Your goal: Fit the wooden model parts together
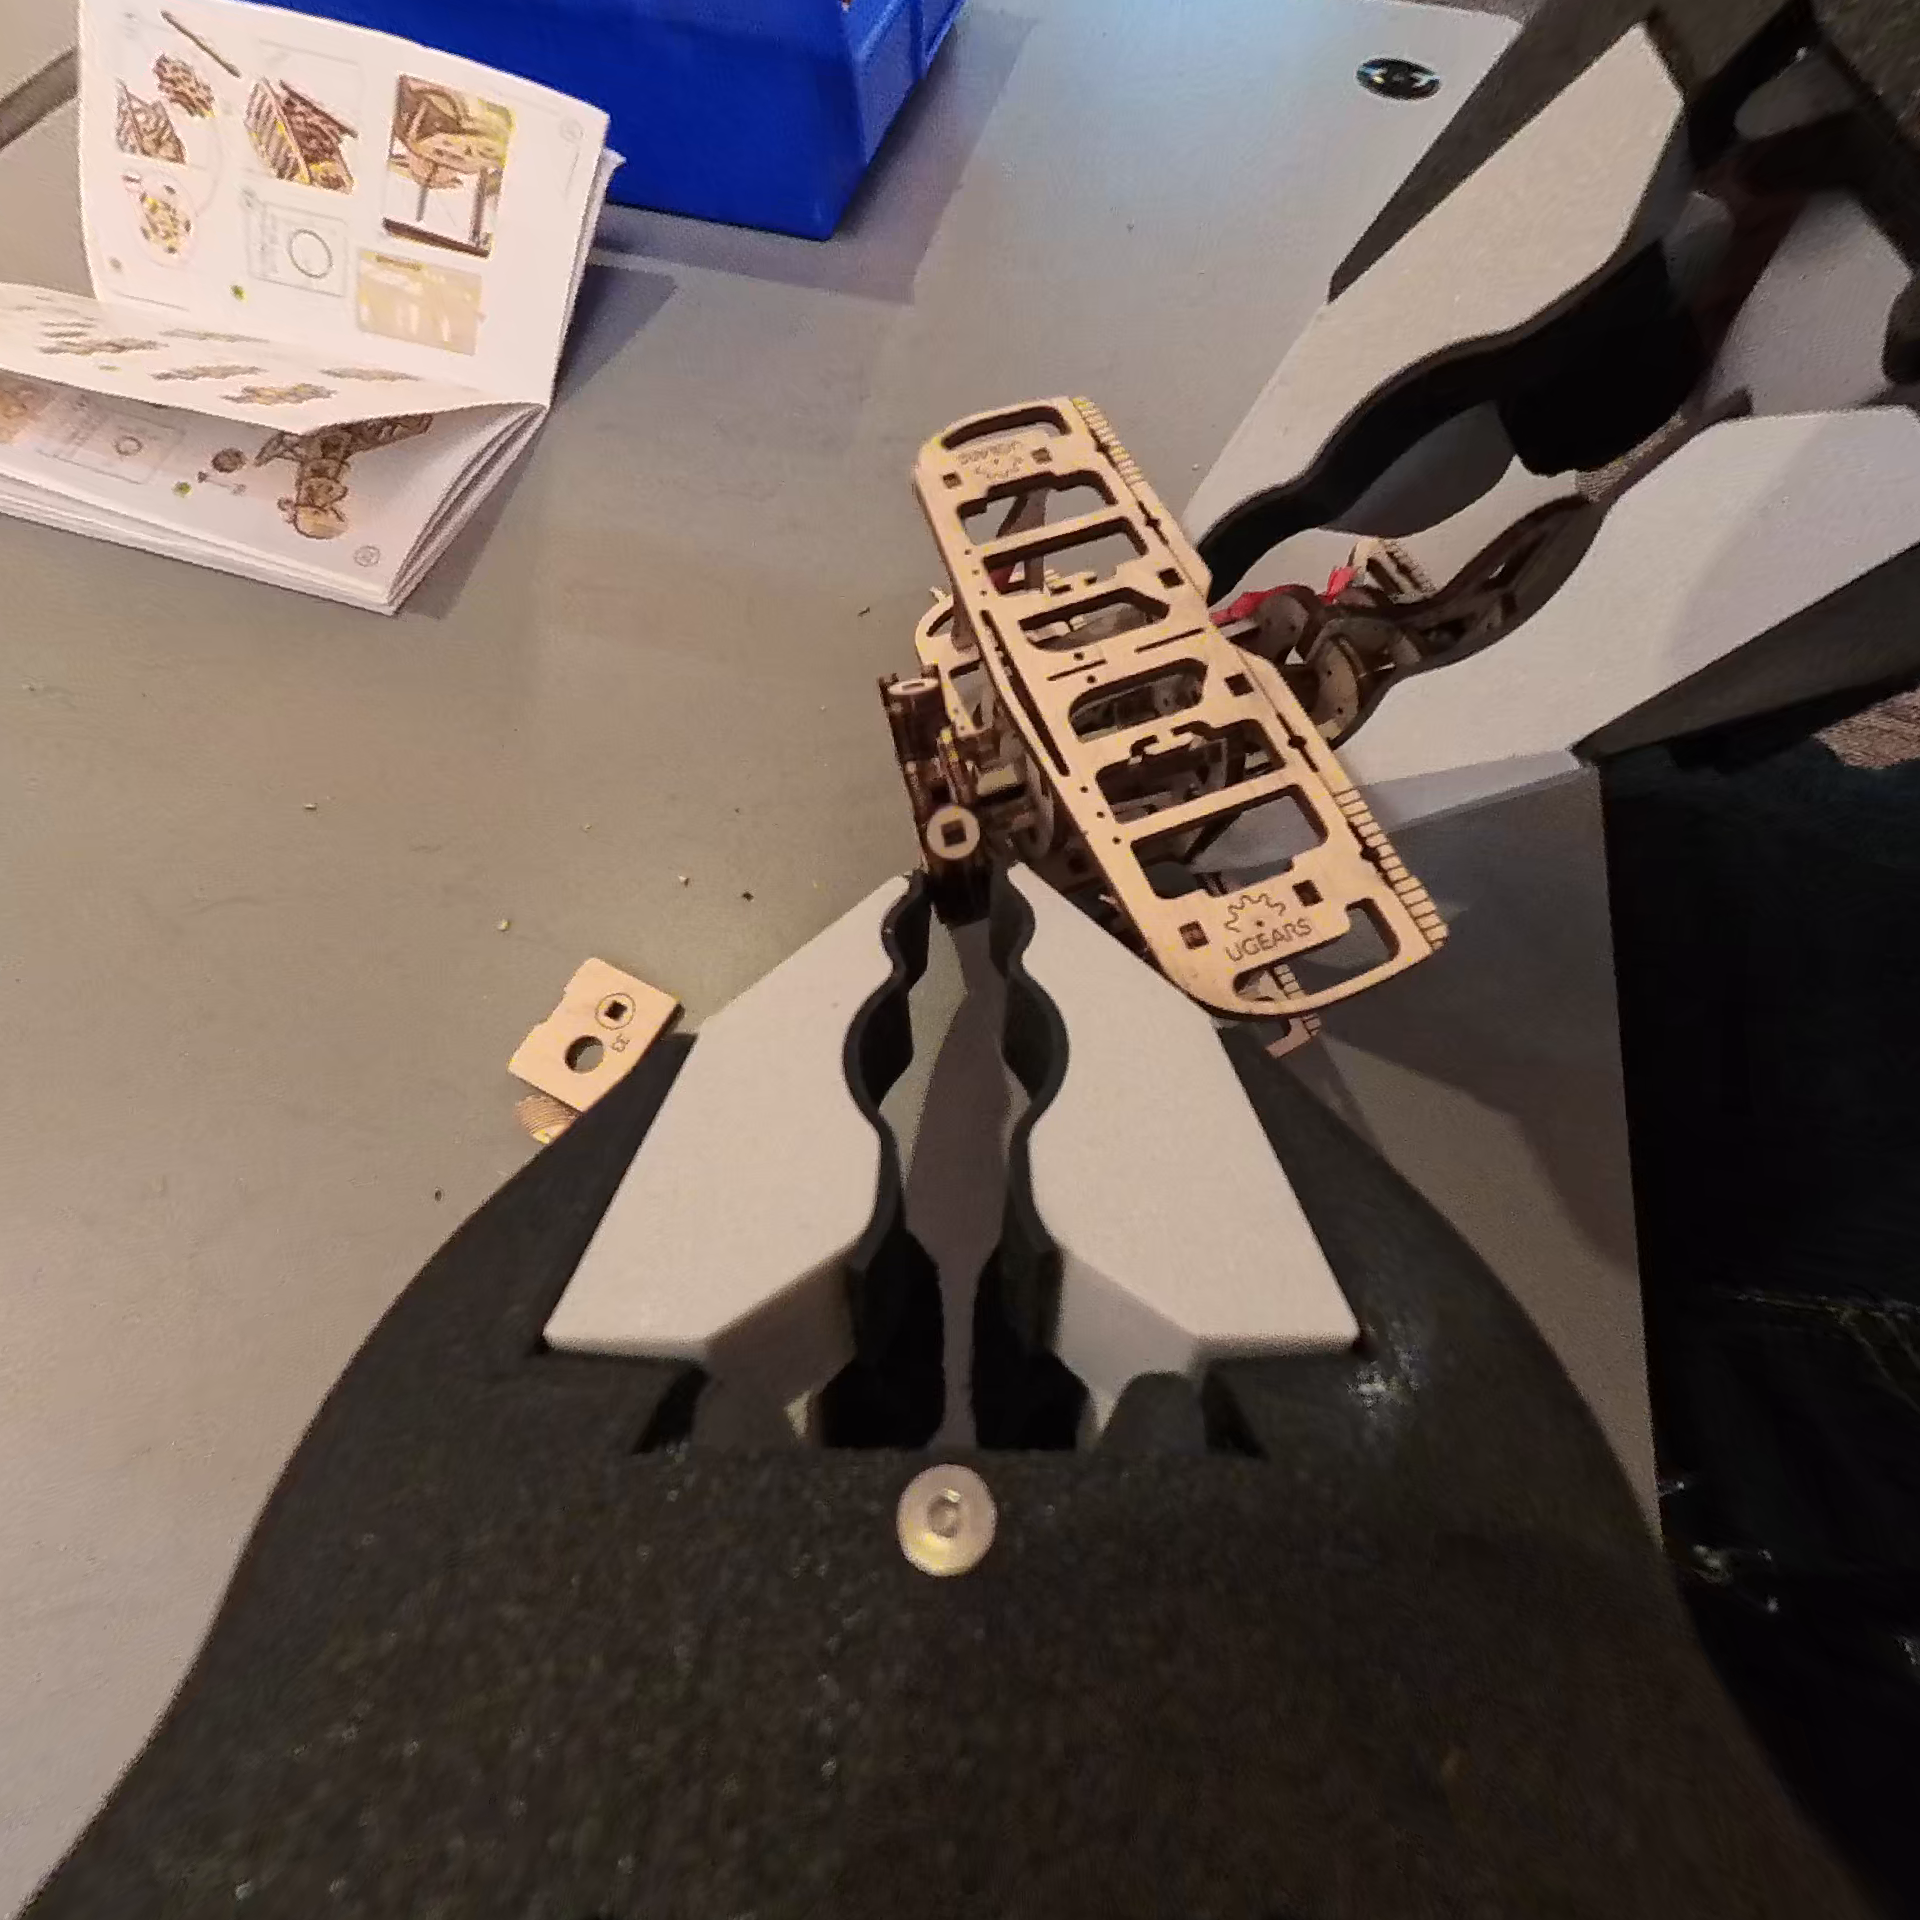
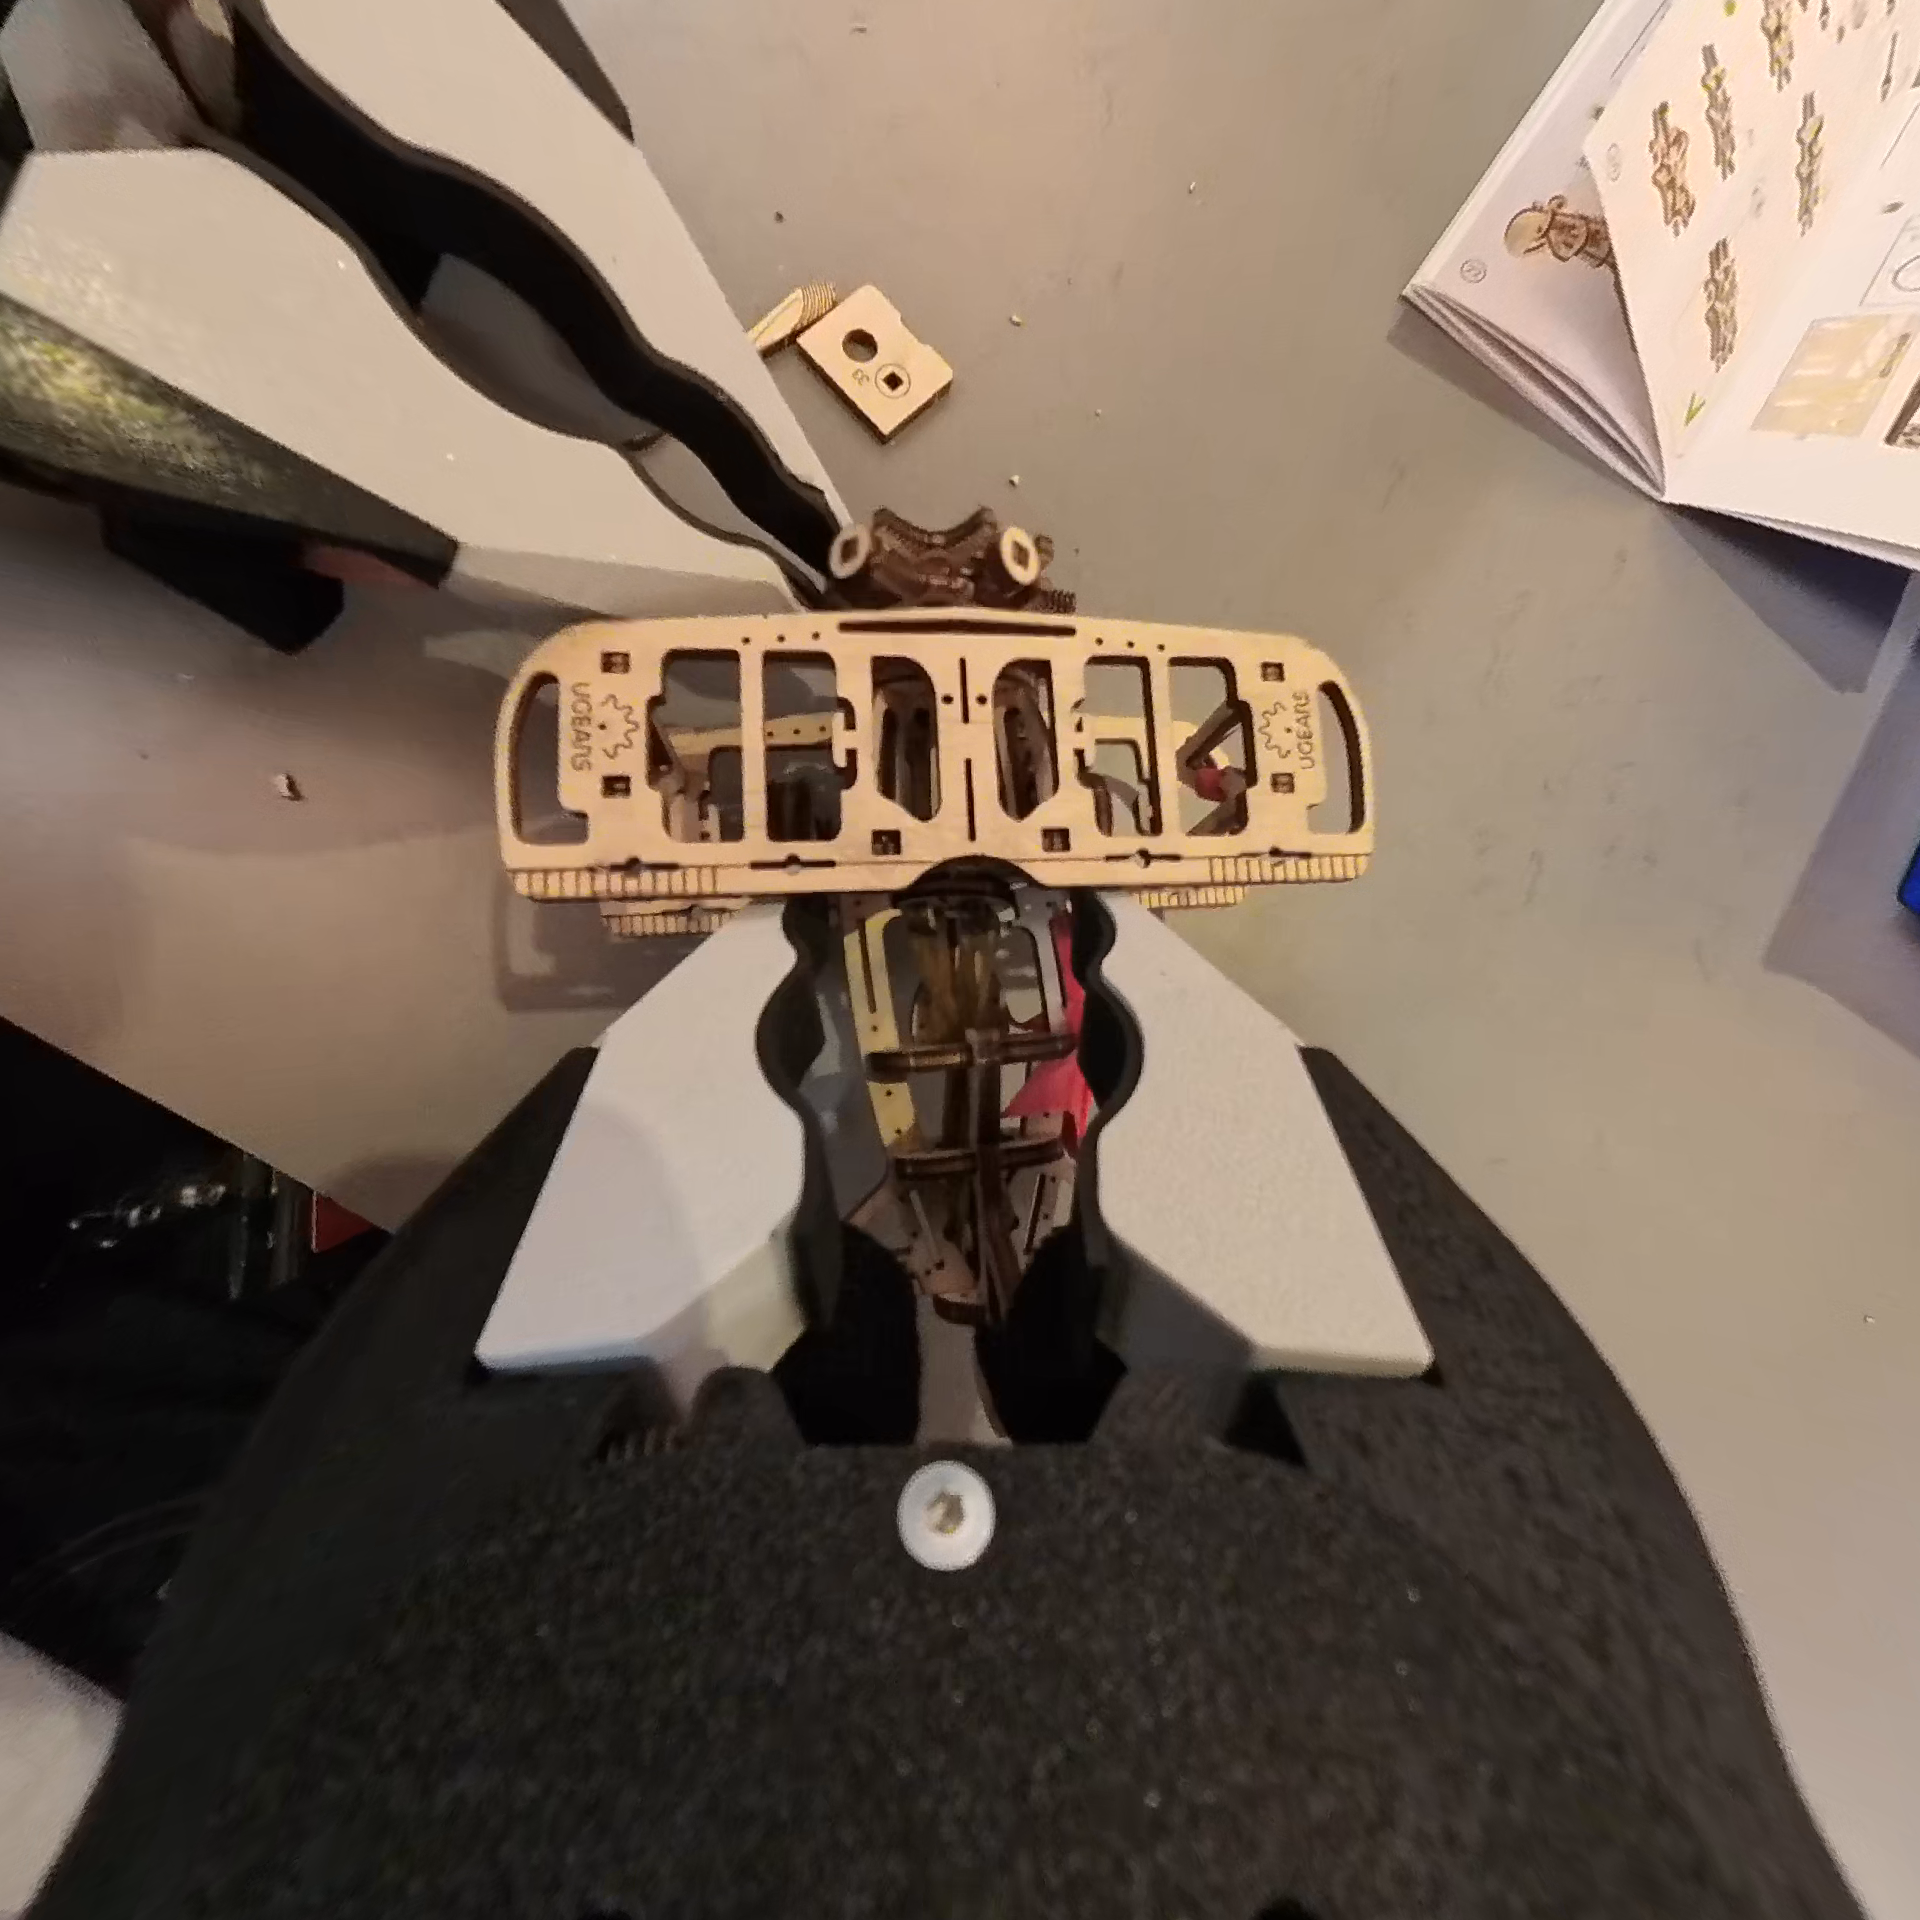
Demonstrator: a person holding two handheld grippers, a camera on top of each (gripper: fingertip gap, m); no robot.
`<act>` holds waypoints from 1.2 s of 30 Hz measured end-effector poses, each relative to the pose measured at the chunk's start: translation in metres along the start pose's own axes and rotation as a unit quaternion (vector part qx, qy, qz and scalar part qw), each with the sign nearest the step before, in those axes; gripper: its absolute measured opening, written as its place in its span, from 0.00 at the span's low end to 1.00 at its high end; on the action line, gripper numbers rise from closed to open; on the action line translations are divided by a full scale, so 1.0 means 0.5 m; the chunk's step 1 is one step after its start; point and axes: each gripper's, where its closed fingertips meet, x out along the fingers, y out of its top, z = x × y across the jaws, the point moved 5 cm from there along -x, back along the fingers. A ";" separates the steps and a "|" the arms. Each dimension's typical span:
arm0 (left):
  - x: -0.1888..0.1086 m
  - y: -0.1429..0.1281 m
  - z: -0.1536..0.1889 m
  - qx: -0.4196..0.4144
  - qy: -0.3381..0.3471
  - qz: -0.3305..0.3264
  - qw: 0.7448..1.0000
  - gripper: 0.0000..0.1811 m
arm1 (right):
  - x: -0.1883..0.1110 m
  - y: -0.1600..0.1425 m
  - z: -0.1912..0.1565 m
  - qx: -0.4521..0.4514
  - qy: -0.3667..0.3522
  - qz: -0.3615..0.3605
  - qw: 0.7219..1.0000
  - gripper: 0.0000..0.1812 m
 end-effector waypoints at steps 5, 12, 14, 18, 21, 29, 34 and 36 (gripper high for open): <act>-0.006 0.004 0.003 0.044 -0.004 0.000 0.999 0.05 | 0.000 -0.001 0.000 0.004 0.006 -0.001 1.000 0.25; -0.002 0.000 0.008 0.106 0.010 0.011 0.994 0.04 | 0.000 -0.007 0.006 0.045 0.046 0.006 0.998 0.25; -0.004 -0.001 0.007 0.112 0.004 0.025 0.993 0.04 | 0.000 -0.008 0.005 0.044 0.044 0.007 0.998 0.25; -0.008 0.000 0.011 0.135 0.002 0.061 0.989 0.04 | 0.000 -0.012 0.005 0.043 0.046 0.011 0.998 0.25; -0.010 0.001 0.012 0.152 0.007 0.070 0.986 0.04 | 0.000 -0.014 0.005 0.040 0.047 0.016 0.998 0.25; -0.005 -0.004 0.006 0.131 -0.015 0.051 0.990 0.04 | 0.001 -0.016 0.010 0.027 0.061 0.029 0.997 0.25; -0.010 0.000 0.003 0.111 -0.036 0.060 0.991 0.04 | 0.004 -0.017 0.009 0.025 0.063 0.034 0.997 0.25; -0.009 -0.001 0.003 0.109 -0.039 0.059 0.991 0.04 | 0.003 -0.017 0.010 0.026 0.067 0.033 0.997 0.25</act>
